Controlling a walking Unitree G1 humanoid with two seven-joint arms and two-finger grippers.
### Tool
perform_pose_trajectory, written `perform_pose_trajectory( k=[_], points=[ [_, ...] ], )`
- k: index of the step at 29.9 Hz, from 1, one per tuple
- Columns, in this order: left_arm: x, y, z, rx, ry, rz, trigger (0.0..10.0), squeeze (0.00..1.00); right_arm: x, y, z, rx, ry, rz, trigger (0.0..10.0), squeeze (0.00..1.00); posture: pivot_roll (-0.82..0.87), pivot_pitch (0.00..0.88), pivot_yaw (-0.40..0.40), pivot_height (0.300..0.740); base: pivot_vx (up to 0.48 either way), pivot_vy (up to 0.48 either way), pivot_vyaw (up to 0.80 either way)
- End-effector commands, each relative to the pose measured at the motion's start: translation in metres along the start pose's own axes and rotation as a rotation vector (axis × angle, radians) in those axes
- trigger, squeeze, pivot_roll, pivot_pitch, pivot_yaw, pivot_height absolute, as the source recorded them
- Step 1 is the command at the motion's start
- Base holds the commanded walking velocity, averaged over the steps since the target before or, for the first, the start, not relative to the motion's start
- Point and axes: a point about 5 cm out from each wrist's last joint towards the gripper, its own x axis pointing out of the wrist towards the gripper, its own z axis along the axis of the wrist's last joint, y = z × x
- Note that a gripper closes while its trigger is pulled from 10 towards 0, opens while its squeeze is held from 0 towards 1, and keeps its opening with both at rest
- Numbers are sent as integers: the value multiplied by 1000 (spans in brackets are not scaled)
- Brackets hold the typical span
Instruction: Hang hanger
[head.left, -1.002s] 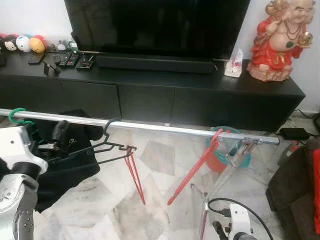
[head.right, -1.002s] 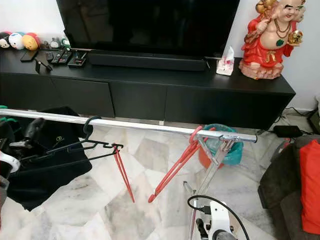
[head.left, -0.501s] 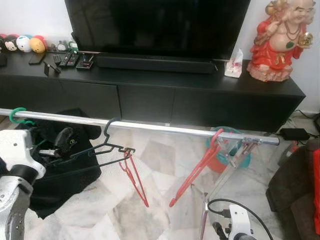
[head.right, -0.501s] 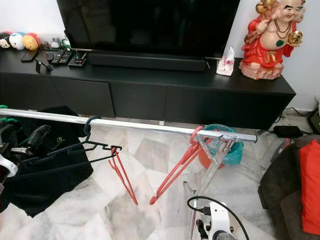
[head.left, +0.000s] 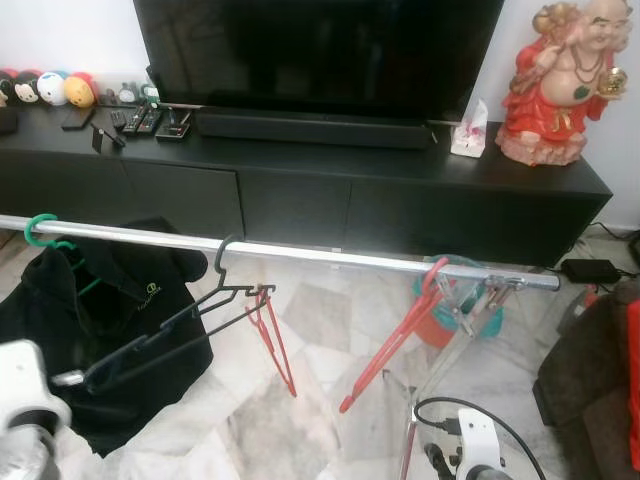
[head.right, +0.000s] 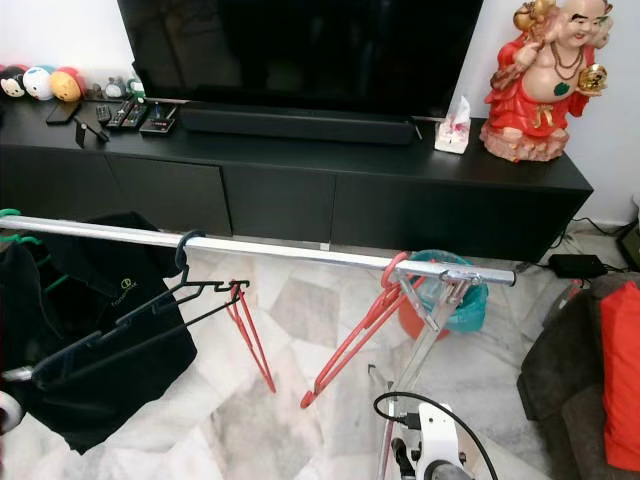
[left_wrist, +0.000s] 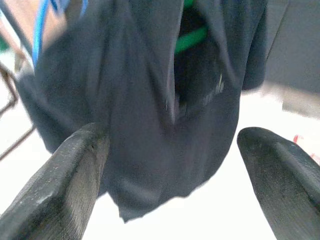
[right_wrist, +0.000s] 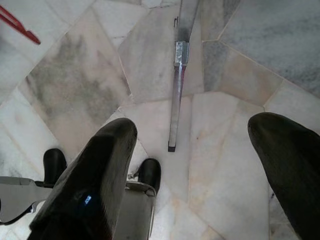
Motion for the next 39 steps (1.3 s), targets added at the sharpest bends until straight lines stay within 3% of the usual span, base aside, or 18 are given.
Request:
perform_pose_trajectory(
  k=[1, 5, 7, 8, 11, 18, 22, 26, 30, 39],
  points=[
    [-2, 4, -8, 3, 13, 39, 10000, 0, 0, -2, 1, 9, -1, -8, 10000, 0, 33, 12, -26, 740, 0, 0, 0],
    [-6, 0, -35, -9, 128, 53, 10000, 0, 0, -2, 1, 11, -2, -9, 10000, 0, 32, 14, -24, 740, 0, 0, 0],
    [-10, -20, -55, -18, 230, -105, 10000, 0, 0, -2, 2, 12, -4, -9, 10000, 0, 28, 17, -23, 740, 0, 0, 0],
    [-10, -20, -55, -18, 230, -105, 10000, 0, 0, -2, 2, 12, -4, -9, 10000, 0, 28, 17, -23, 740, 0, 0, 0],
    [-17, -47, -76, 21, 320, -297, 10000, 0, 0, -2, 2, 14, -5, -10, 10000, 0, 33, 22, -24, 740, 0, 0, 0],
    [-21, -81, -110, 129, 476, -495, 10000, 0, 0, -1, 2, 16, -3, -10, 10000, 0, 27, 11, -21, 740, 0, 0, 0],
    [-24, -87, -122, 191, 539, -525, 10000, 0, 0, 0, 1, 19, -3, -12, 10000, 0, 21, 10, -20, 740, 0, 0, 0],
    [-24, -88, -130, 228, 585, -486, 10000, 0, 0, 0, 0, 22, -1, -14, 10000, 0, 14, 2, -18, 740, 0, 0, 0],
    [-26, -89, -134, 210, 613, -471, 10000, 0, 0, -1, -1, 26, 0, -16, 10000, 0, 13, 0, -20, 740, 0, 0, 0],
    [-37, -82, -148, 259, 689, -466, 10000, 0, -1, 0, -4, 28, 5, -18, 10000, 0, 6, 0, -11, 740, 0, 0, 0]
  ],
)
